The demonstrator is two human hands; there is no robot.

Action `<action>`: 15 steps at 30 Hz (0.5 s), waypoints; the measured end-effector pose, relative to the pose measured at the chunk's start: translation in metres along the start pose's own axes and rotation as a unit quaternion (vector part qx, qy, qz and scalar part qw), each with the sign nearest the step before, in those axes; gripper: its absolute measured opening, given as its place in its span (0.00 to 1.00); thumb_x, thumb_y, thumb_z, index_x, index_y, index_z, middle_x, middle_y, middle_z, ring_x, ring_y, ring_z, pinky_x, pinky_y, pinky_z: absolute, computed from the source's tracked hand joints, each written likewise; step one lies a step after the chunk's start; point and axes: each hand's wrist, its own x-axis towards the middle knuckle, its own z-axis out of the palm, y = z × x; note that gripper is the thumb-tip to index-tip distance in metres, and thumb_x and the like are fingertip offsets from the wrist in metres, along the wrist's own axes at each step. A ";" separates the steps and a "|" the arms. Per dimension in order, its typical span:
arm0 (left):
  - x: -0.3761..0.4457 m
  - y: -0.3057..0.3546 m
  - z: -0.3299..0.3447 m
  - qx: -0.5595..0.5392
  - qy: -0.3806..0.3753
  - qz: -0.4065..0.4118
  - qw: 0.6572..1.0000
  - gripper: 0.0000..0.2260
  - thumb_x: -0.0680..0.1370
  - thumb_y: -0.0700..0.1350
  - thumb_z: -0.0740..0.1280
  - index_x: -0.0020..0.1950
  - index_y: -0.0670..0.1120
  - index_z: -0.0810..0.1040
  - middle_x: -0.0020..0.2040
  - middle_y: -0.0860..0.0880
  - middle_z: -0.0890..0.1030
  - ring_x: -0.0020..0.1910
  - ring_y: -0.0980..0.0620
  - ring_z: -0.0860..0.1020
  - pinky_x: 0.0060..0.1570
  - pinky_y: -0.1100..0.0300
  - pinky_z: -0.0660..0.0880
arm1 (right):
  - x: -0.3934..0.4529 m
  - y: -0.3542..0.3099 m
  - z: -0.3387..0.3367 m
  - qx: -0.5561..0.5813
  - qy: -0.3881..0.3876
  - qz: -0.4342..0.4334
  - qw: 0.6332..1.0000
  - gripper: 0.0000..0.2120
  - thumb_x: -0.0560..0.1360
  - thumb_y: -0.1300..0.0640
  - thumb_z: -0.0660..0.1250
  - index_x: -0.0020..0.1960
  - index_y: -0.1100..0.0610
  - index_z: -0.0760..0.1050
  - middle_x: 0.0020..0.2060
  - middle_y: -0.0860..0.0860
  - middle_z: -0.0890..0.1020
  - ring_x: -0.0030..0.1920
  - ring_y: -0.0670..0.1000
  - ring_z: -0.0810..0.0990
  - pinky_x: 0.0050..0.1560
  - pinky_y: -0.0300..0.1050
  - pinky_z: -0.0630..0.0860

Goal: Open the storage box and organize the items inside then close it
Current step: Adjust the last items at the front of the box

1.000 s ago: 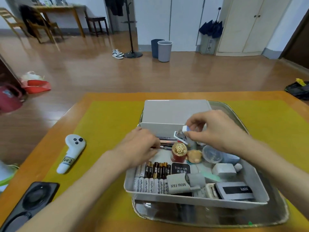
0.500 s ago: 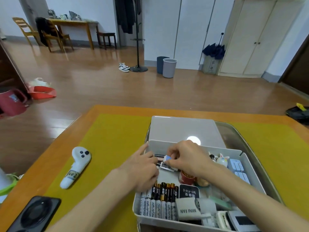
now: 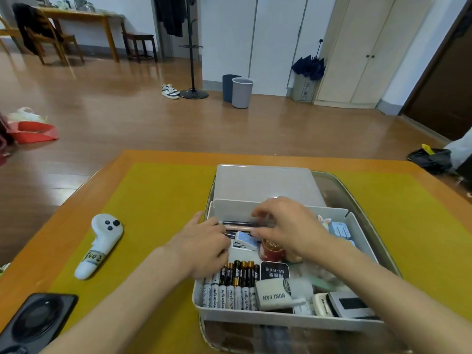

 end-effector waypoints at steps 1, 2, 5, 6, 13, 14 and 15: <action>0.001 0.001 0.000 -0.007 0.011 -0.005 1.000 0.16 0.81 0.55 0.54 0.59 0.54 0.79 0.57 0.52 0.77 0.63 0.52 0.71 0.75 0.39 0.53 | -0.012 0.008 -0.011 0.018 0.005 0.018 1.000 0.13 0.71 0.43 0.75 0.53 0.46 0.81 0.45 0.42 0.83 0.48 0.45 0.78 0.46 0.46 0.75; 0.002 0.002 0.000 -0.013 0.026 -0.011 1.000 0.15 0.81 0.55 0.55 0.60 0.55 0.79 0.57 0.53 0.77 0.63 0.52 0.71 0.75 0.40 0.53 | -0.025 0.019 -0.021 0.031 -0.006 0.041 0.999 0.09 0.71 0.44 0.75 0.50 0.45 0.82 0.42 0.41 0.83 0.44 0.43 0.79 0.45 0.46 0.76; 0.009 0.008 -0.001 -0.027 0.110 -0.015 0.993 0.13 0.81 0.53 0.58 0.62 0.55 0.76 0.57 0.55 0.77 0.62 0.53 0.73 0.72 0.47 0.60 | -0.064 0.043 -0.040 0.047 -0.126 0.082 0.988 0.05 0.70 0.48 0.77 0.40 0.40 0.81 0.36 0.39 0.83 0.38 0.39 0.79 0.41 0.40 0.76; 0.012 0.011 -0.002 -0.033 0.137 -0.009 0.990 0.12 0.80 0.52 0.59 0.62 0.55 0.76 0.56 0.55 0.78 0.60 0.54 0.74 0.70 0.50 0.63 | -0.073 0.047 -0.041 0.045 -0.172 0.086 0.980 0.08 0.70 0.49 0.77 0.39 0.38 0.80 0.36 0.38 0.83 0.39 0.39 0.79 0.40 0.37 0.74; 0.038 0.029 -0.001 -0.093 0.095 -0.018 0.991 0.10 0.78 0.46 0.65 0.58 0.50 0.78 0.52 0.52 0.79 0.54 0.51 0.77 0.49 0.54 0.76 | -0.080 0.049 -0.010 -0.085 -0.203 0.084 0.972 0.06 0.69 0.47 0.74 0.43 0.47 0.81 0.40 0.42 0.78 0.42 0.50 0.78 0.39 0.41 0.70; 0.041 0.030 0.001 -0.091 0.088 -0.025 0.992 0.09 0.77 0.46 0.66 0.56 0.50 0.79 0.51 0.52 0.79 0.52 0.50 0.78 0.47 0.55 0.76 | -0.080 0.049 -0.007 -0.104 -0.194 0.073 0.973 0.05 0.69 0.49 0.73 0.44 0.48 0.83 0.39 0.43 0.76 0.41 0.51 0.77 0.39 0.41 0.69; 0.043 0.031 0.002 -0.088 0.083 -0.032 0.992 0.08 0.77 0.45 0.66 0.55 0.50 0.80 0.50 0.52 0.79 0.51 0.50 0.78 0.45 0.55 0.75 | -0.080 0.049 -0.004 -0.117 -0.185 0.064 0.974 0.05 0.70 0.50 0.72 0.44 0.49 0.83 0.38 0.45 0.75 0.40 0.52 0.75 0.39 0.42 0.68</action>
